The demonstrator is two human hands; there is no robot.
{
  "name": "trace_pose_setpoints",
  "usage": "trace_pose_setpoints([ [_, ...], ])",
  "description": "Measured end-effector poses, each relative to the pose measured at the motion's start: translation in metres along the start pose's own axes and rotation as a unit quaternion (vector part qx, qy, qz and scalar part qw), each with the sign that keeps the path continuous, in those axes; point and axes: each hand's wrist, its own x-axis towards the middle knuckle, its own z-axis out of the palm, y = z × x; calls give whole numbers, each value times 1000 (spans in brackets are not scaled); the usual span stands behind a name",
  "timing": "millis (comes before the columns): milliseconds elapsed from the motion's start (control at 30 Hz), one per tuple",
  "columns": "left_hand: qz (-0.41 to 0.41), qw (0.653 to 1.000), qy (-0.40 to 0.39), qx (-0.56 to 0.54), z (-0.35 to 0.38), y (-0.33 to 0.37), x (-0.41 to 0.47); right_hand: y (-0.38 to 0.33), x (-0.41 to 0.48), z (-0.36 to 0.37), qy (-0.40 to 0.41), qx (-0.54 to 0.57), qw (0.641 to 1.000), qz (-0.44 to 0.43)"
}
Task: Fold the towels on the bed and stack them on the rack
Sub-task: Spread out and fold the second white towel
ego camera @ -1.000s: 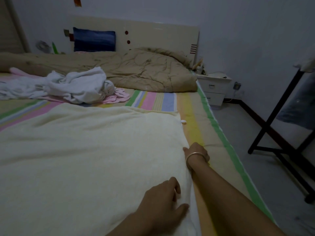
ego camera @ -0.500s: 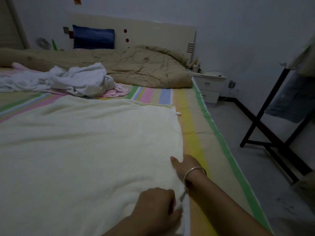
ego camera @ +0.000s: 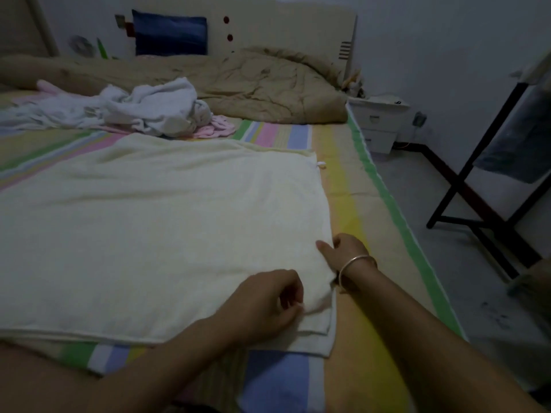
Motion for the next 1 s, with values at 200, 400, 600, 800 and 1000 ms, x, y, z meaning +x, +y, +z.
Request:
trace_pose_setpoints([
  [200,118,973,7,199,12,-5,-27,4,-31,0,-73,183,980,17],
  [400,102,972,-1,210,15,2,-26,15,-47,13,-64,198,978,-22],
  [600,100,978,-61,171,13,17,-35,14,-46,3,-72,42,996,-25],
  [800,-14,999,-30,38,-2,9,-33,-27,-45,-1,70,-192,969,-141],
  [1000,-169,971,148,78,-71,-69,-40,-127,-14,70,-38,-223,942,-247],
])
